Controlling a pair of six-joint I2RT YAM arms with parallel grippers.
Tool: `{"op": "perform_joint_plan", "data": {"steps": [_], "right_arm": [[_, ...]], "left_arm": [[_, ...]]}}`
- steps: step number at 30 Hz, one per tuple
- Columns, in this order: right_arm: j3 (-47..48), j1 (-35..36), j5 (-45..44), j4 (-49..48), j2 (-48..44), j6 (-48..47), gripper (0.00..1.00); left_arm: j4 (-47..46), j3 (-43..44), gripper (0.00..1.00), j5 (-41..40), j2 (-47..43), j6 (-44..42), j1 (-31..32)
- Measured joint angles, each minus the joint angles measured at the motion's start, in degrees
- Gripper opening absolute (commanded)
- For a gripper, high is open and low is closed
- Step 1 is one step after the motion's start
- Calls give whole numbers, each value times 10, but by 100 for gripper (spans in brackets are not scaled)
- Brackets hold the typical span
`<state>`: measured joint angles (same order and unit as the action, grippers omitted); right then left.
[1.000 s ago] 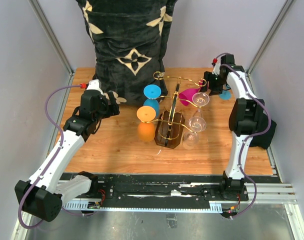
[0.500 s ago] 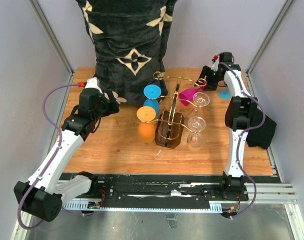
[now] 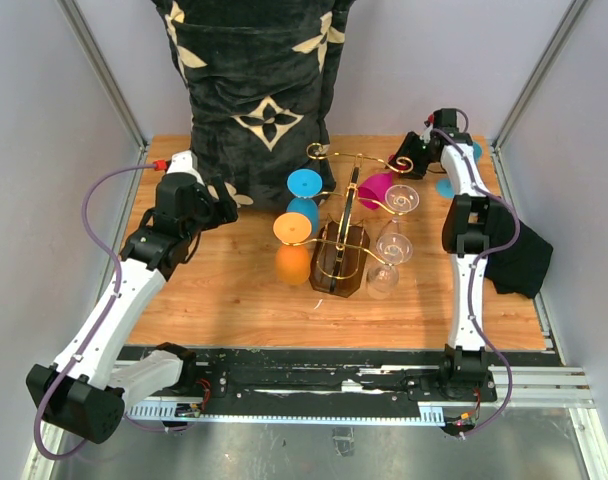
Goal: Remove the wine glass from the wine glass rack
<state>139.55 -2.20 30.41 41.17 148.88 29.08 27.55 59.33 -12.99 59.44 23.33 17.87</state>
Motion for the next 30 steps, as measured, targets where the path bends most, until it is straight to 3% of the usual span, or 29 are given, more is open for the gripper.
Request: {"op": "perform_joint_plan", "data": {"steps": [2, 5, 13, 16, 19, 20, 25, 30], "right_arm": [[23, 0, 0, -4, 17, 14, 27], [33, 1, 0, -10, 27, 26, 21], [54, 2, 0, -16, 42, 30, 31], [54, 5, -3, -19, 45, 27, 22], [56, 11, -9, -21, 47, 22, 3], [56, 13, -9, -23, 49, 22, 1], [52, 15, -16, -33, 47, 20, 1], [-41, 14, -38, -96, -8, 22, 1]], "left_arm": [[0, 5, 82, 0, 1, -1, 0], [0, 8, 82, -1, 2, -2, 0], [0, 8, 82, -1, 9, -3, 0], [0, 8, 82, -1, 9, -4, 0], [0, 8, 82, -3, 9, -4, 0], [0, 8, 82, -4, 9, -4, 0], [1, 8, 82, -7, 9, -8, 0], [6, 8, 82, -14, 8, -13, 0]]}}
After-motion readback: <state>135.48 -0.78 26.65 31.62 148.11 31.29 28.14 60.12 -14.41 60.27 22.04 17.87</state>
